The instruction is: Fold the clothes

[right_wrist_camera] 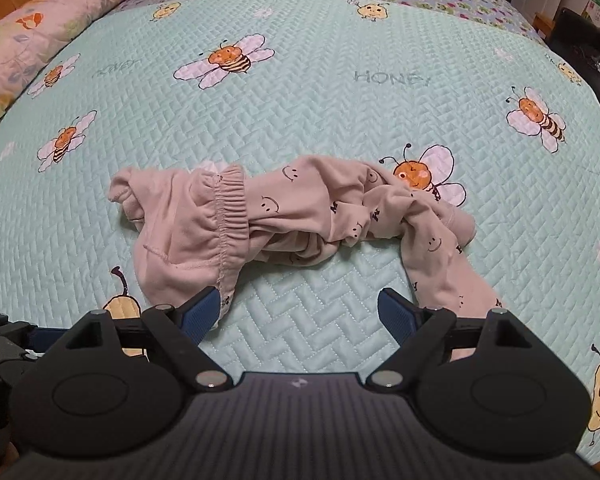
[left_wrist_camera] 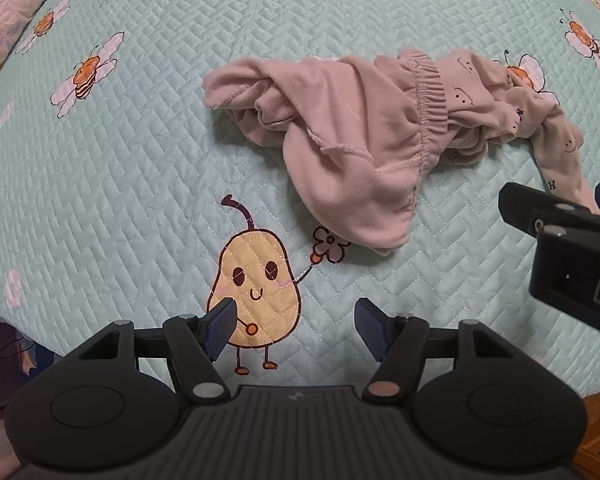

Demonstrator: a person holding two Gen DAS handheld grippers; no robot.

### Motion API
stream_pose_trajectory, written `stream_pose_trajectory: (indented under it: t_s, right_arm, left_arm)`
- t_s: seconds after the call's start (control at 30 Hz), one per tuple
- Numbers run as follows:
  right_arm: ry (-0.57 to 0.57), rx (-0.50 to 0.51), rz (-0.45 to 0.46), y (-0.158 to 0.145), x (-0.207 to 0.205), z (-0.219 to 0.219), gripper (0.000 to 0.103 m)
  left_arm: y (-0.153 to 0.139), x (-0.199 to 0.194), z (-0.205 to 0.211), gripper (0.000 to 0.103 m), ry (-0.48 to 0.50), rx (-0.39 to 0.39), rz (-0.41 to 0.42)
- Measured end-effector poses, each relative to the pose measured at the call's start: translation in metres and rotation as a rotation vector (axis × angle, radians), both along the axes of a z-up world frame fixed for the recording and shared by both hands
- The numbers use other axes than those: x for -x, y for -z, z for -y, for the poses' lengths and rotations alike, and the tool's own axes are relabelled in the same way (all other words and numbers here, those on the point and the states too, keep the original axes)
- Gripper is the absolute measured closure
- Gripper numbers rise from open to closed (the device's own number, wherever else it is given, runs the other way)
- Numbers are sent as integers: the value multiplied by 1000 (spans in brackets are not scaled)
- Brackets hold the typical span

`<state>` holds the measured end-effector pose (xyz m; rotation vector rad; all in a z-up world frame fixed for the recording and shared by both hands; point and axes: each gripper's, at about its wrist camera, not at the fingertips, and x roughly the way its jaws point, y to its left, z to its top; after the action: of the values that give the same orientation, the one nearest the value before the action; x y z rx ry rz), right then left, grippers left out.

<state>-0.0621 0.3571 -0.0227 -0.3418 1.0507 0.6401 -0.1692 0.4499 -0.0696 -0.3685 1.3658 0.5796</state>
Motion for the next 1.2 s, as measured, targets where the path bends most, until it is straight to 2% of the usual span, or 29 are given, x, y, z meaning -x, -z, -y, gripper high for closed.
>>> stream_pose_trajectory:
  t_s: [0.3, 0.37, 0.47, 0.53, 0.7, 0.83, 0.93, 1.03, 1.1, 1.2]
  right_arm:
    - [-2, -9, 2, 2, 4, -5, 17]
    - [1, -50, -2, 4, 5, 1, 17]
    - [-2, -188, 16, 9, 10, 22, 17]
    - [4, -271, 42, 15, 13, 40, 17]
    - [97, -297, 138, 32, 9, 87, 17]
    - [150, -318, 150, 43, -4, 111, 17]
    - [97, -371, 167, 43, -2, 102, 17]
    - [28, -420, 184, 44, 1, 74, 18]
    - [21, -435, 177, 46, -3, 55, 19]
    - [9, -462, 130, 49, -13, 29, 32]
  left_arm:
    - [6, 0, -3, 35, 3, 1, 11]
    - [7, 3, -4, 35, 6, -5, 55]
    - [7, 9, 2, 35, 40, -61, 152]
    - [9, 10, 8, 35, 69, -97, 176]
    - [16, 10, 6, 35, 97, -75, 214]
    - [16, 13, 1, 35, 76, -65, 262]
    - [17, 16, -8, 35, 48, -53, 289]
    - [20, 17, -15, 35, 47, -59, 278]
    - [21, 21, -19, 35, 56, -64, 272]
    - [25, 27, -25, 35, 74, -56, 277]
